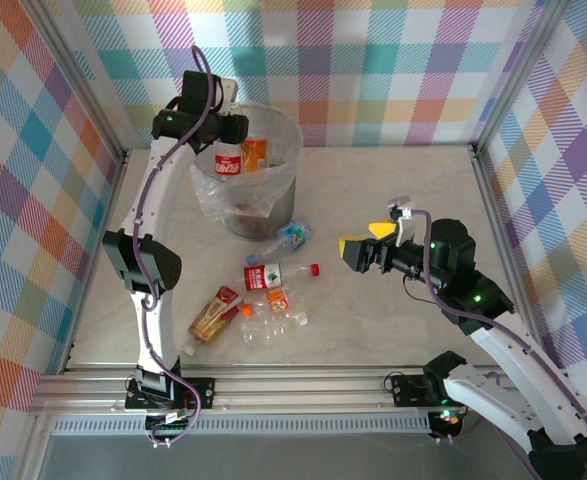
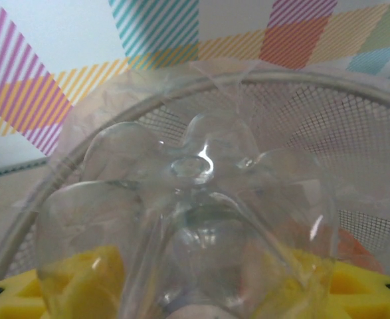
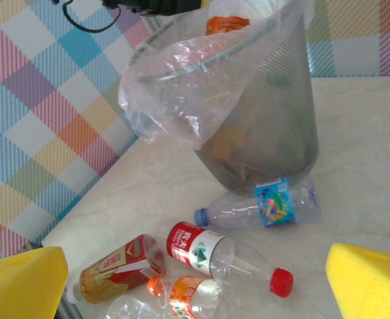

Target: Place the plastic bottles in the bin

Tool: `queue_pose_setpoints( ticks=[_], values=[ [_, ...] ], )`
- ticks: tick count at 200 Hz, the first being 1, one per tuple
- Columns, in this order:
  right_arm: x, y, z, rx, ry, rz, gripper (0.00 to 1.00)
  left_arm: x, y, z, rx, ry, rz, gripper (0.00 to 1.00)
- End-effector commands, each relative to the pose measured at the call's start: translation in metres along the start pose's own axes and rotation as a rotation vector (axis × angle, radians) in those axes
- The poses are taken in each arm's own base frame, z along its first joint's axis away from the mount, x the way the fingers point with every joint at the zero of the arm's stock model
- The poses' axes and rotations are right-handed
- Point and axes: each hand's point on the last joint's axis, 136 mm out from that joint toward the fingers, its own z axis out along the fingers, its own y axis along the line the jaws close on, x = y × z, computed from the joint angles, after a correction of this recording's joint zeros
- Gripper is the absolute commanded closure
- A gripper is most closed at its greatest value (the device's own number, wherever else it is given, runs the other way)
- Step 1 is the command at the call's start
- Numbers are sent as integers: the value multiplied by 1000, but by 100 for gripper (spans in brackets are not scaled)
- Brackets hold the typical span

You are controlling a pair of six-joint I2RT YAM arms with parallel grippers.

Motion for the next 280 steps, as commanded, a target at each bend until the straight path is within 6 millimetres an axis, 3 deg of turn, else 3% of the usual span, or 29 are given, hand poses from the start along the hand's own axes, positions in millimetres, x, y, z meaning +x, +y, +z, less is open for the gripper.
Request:
queue_pose_setpoints(
  ticks=[1, 77, 104, 147, 200, 233, 255, 280],
  values=[
    [-12, -1, -4, 35, -23, 12, 0, 18, -2, 14, 37, 62, -39, 41],
    [-3, -3, 1, 30, 16, 18, 0, 36, -1, 32, 32, 122, -58, 37],
    [-2, -2, 0, 30, 16, 16, 0, 29, 2, 26, 26, 101, -74, 26],
    [1, -3, 0, 30, 27, 22, 0, -4, -5, -9, 73, -1, -101, 0],
    [3, -4, 3, 32, 38, 29, 0, -22, -17, -52, 143, -60, -129, 0],
    [4, -1, 3, 11, 46, 30, 0, -29, -32, -91, 230, -103, -120, 0],
    [9, 2, 4, -8, 67, 30, 0, -23, -46, -118, 312, -116, -110, 0],
    [15, 4, 3, -20, 99, 33, 0, 2, -65, -145, 400, -85, -102, 0]
  ],
)
